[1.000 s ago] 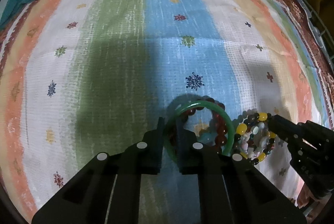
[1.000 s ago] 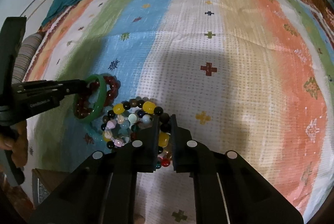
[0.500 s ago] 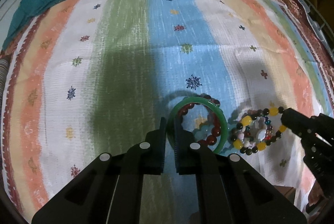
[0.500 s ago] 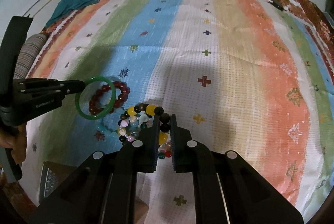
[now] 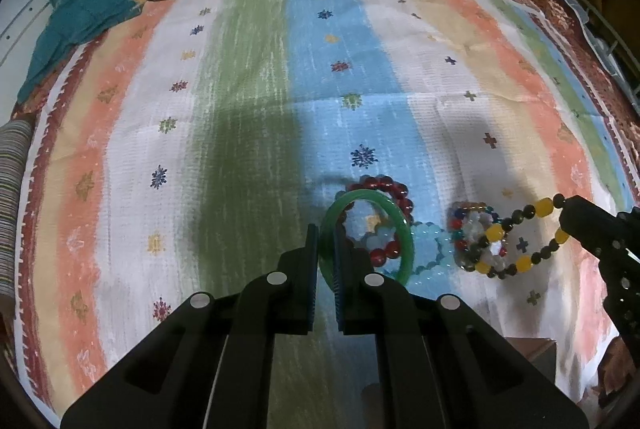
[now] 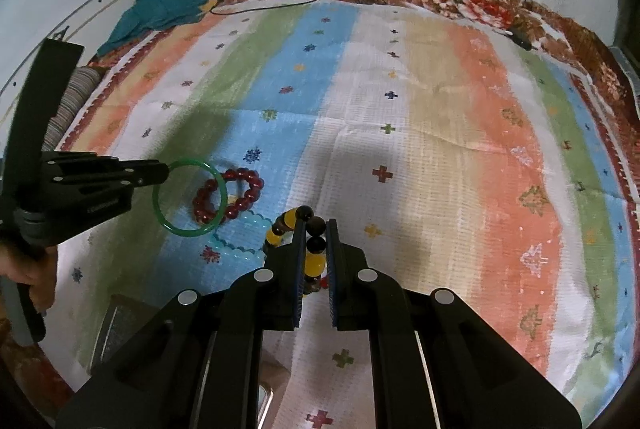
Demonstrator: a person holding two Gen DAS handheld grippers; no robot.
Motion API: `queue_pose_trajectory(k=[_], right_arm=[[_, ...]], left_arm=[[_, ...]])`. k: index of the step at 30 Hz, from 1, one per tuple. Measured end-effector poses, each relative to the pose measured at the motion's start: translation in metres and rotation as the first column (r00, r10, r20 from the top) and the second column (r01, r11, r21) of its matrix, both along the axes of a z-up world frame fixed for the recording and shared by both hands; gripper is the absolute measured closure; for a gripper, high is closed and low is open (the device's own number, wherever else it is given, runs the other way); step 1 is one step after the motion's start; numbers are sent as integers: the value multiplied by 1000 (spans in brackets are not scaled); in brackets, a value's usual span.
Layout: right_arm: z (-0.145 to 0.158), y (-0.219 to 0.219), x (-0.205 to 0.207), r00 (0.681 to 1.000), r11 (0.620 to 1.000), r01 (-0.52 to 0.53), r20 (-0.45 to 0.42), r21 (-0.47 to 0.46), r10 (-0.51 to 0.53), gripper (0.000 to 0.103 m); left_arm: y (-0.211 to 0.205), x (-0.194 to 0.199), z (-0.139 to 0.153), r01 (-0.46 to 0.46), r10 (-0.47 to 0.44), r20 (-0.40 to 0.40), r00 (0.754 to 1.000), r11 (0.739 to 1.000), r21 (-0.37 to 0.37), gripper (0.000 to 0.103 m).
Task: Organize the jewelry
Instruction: 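Lift the green bangle with the left tool while the right tool lifts the yellow-black bracelet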
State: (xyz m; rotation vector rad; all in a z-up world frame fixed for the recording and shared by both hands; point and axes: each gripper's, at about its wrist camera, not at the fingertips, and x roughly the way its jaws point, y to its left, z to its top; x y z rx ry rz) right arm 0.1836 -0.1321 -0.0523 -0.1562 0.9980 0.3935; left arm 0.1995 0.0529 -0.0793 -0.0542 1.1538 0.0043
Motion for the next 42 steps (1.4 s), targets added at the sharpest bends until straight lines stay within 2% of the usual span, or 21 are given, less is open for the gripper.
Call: queue_pose_trajectory(k=[13,30,39,42], right_arm=[[11,-13,-10,999,999,43,29,-11,-42,92],[32,-10,-44,995,997,25,92,71,-32,92],[44,-10,-62,993,994,14,118,107,-27,92],[48,-11,-67,990,993,19,135,118,-35,92]], left_arm=[[-12,-13,17,20,-21,37,999,1000,3,97],[-24,-53,56,46,-45,138,989,999,-4,97],[-28,-68,67,54,-50,162,985,998,-20,97],[-28,-76,72,53,-47,179,983,998,-33,103]])
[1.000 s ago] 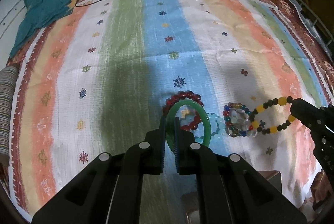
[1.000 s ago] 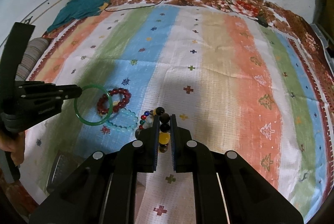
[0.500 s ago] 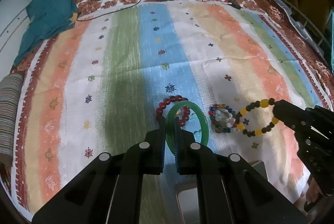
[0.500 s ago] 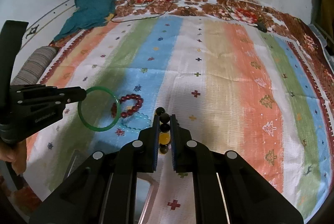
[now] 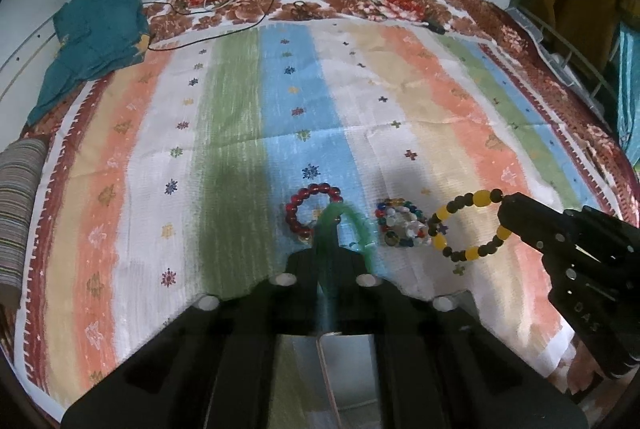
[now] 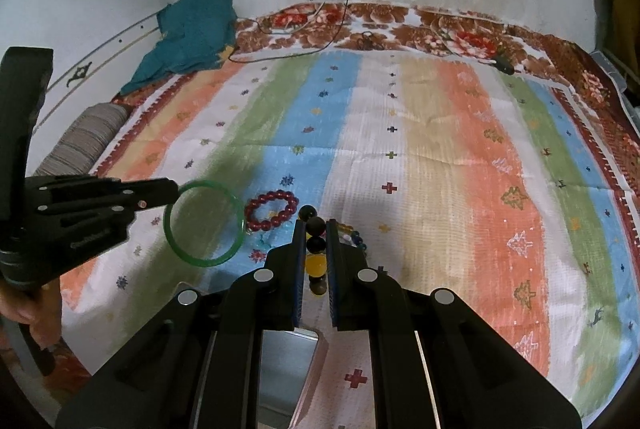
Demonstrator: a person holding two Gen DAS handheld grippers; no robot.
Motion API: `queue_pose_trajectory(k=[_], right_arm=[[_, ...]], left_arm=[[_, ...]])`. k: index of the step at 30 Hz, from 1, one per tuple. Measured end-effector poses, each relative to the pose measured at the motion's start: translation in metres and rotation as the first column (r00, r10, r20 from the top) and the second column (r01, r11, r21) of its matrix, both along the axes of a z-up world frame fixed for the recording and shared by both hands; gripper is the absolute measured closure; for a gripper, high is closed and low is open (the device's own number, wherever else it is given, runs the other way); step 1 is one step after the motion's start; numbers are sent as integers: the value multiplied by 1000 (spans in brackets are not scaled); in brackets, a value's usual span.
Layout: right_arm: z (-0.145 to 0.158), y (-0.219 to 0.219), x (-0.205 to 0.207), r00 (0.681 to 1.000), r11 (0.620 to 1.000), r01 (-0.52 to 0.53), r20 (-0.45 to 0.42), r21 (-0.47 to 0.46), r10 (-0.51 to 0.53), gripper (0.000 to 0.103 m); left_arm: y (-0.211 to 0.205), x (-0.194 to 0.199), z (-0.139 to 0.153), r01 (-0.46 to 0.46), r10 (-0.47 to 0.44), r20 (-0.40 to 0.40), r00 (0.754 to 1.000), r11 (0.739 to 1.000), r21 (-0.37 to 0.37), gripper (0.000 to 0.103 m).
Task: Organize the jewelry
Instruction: 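Lift the green bangle with the left tool while the right tool lifts the yellow-black bracelet, then carry the green bangle and yellow-black bracelet toward the silver tin with both tools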
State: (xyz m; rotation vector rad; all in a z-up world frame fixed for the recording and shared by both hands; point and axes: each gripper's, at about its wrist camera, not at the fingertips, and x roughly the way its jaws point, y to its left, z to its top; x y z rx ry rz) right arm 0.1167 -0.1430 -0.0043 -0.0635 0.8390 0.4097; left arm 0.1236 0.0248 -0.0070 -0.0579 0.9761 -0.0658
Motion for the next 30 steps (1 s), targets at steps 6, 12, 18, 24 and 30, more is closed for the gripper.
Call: queue_pose_trajectory(k=[6,12,18,24,30], right_arm=[[1,0,-5,1000,1000,-6,0,7,6,92],[-1,-1,-7,1000,1000,-5,-9,7,5,92],[-6,-2,-5,999,1000,-6,-31,11,7,92],[-8,-2,-4,999,1000,-7,-39,12,8,92],[-10,-2,-1,999,1000,-5,-46,12,6,92]], left_arm=[[-6,-13,3,9,-9,11,1000,1000,6,103],[5,-8,-6,-26,26,-25,999,1000,-14,103],[19,5,-41,-64,59,-163,985,998,-25,95],[34,16,-68,-103,99,-248,964,995,-3,73],[46,28,-92,-125,132,-305,943,991,43,69]])
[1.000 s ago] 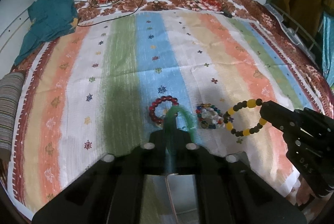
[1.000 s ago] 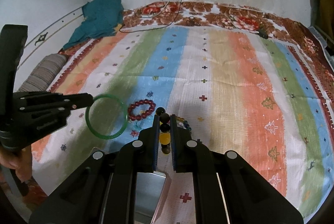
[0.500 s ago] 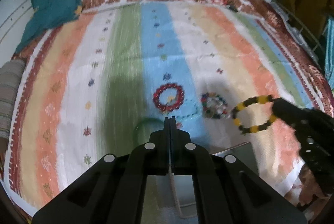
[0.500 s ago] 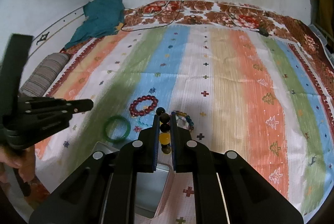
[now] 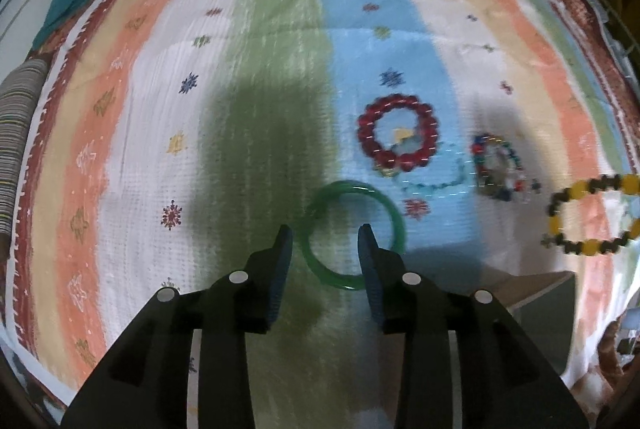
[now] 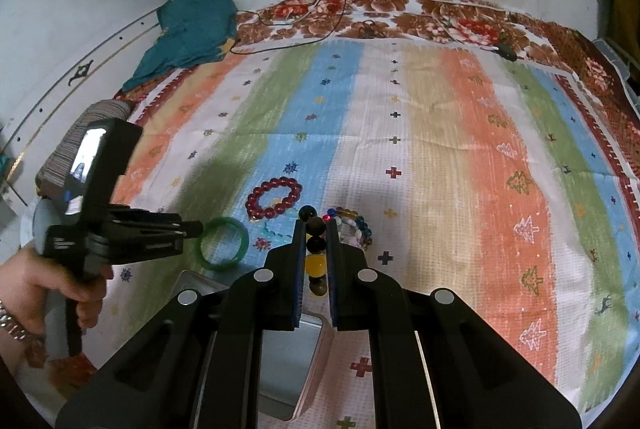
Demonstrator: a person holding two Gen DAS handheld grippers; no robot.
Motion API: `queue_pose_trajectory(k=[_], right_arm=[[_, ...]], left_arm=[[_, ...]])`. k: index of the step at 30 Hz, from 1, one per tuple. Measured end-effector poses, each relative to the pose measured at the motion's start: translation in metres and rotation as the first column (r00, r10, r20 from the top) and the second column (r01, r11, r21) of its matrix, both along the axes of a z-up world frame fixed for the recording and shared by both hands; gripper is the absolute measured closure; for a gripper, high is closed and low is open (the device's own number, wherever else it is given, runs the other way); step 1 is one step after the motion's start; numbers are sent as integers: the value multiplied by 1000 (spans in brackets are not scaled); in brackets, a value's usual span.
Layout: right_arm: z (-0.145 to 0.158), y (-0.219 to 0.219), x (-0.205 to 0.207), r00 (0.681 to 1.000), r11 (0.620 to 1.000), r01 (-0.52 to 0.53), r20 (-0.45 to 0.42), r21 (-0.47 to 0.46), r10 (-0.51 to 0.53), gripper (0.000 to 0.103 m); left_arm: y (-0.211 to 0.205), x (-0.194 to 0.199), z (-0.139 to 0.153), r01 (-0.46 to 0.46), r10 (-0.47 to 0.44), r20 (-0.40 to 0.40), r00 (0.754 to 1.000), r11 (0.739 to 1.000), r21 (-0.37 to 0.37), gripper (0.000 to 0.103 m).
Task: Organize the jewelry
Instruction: 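Carry the green bangle and yellow-black bracelet toward the silver tin with both tools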
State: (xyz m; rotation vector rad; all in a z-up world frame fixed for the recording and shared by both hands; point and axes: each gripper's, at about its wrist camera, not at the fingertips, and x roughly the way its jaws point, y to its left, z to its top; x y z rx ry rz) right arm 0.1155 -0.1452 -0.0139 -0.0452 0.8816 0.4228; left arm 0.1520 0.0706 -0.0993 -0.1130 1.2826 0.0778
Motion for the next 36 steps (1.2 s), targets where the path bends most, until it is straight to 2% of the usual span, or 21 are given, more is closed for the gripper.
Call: queue_pose_trajectory(k=[14,18,21,23,36], right_arm=[[-2,3,2,1000,1000,-13,-8,-6,12,92],[-2,3,2,1000,1000,-15,-10,-7,15,92],[-2,4,2,1000,1000,-15,-12,-7,15,92],[-3,4,1,1000,1000,-13,-12,-7,13,92],[-2,1,1,1000,1000,-5,-8,-3,5,92]], left_arm=[[4,22,-38,23,-20,-62,998,998,56,70],[4,24,-38,28,-25,-55,998,998,50,91],[0,23,-38,41,-38,-54,998,997,66,95],[-1,23,-34,37,-34,-47,998,997,62,97],[2,-5,35,-26,23,149,988,1000,16,96]])
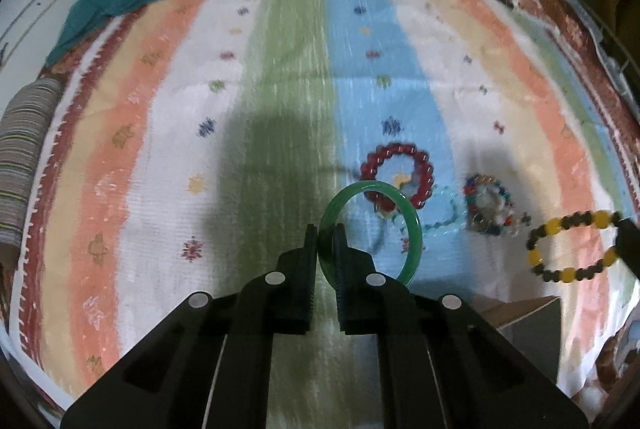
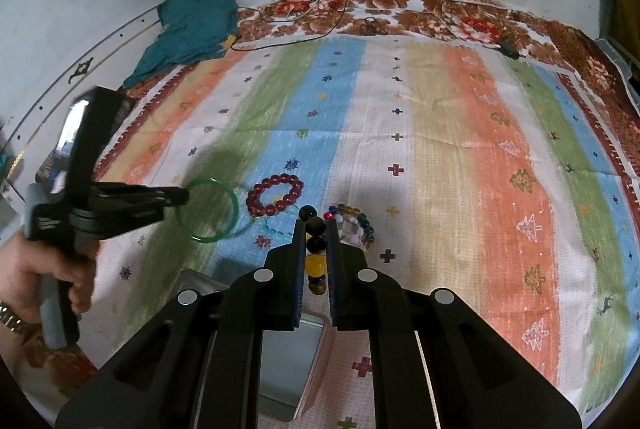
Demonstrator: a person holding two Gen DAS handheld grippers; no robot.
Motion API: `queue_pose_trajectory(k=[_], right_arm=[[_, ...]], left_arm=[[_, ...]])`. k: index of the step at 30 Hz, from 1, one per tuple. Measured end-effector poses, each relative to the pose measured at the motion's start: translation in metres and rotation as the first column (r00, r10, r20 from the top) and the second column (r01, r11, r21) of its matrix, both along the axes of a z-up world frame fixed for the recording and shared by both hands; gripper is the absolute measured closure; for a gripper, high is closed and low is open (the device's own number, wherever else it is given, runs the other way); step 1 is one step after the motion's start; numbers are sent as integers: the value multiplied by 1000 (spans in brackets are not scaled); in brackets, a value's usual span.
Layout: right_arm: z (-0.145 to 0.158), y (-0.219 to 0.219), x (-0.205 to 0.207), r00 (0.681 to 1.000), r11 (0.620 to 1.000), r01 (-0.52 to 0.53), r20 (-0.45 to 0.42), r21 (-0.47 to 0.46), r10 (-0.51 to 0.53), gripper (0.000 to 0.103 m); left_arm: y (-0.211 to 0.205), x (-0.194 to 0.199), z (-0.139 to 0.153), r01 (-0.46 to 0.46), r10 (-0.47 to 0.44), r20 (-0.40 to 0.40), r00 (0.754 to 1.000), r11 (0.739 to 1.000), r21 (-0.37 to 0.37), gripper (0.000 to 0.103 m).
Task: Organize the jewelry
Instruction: 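Carry the green bangle and yellow-black bracelet toward the silver tin with both tools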
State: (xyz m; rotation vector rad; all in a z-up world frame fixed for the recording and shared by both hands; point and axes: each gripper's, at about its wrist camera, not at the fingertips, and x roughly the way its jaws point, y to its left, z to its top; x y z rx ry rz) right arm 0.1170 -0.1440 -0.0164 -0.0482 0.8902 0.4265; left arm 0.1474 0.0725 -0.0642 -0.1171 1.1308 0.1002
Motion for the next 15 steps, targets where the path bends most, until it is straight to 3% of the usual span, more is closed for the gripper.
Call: queue_pose_trajectory(k=[4,15], right_arm=[[5,0,-4,1000,1000,-2,12,4,2,92],[18,-3,-19,999,1000,-16,39,27,15,92]], left_arm=[[-4,-10,27,9,-5,73,997,998,-58,96],[-37,-54,67,102,-104,202,974,995,20,95]])
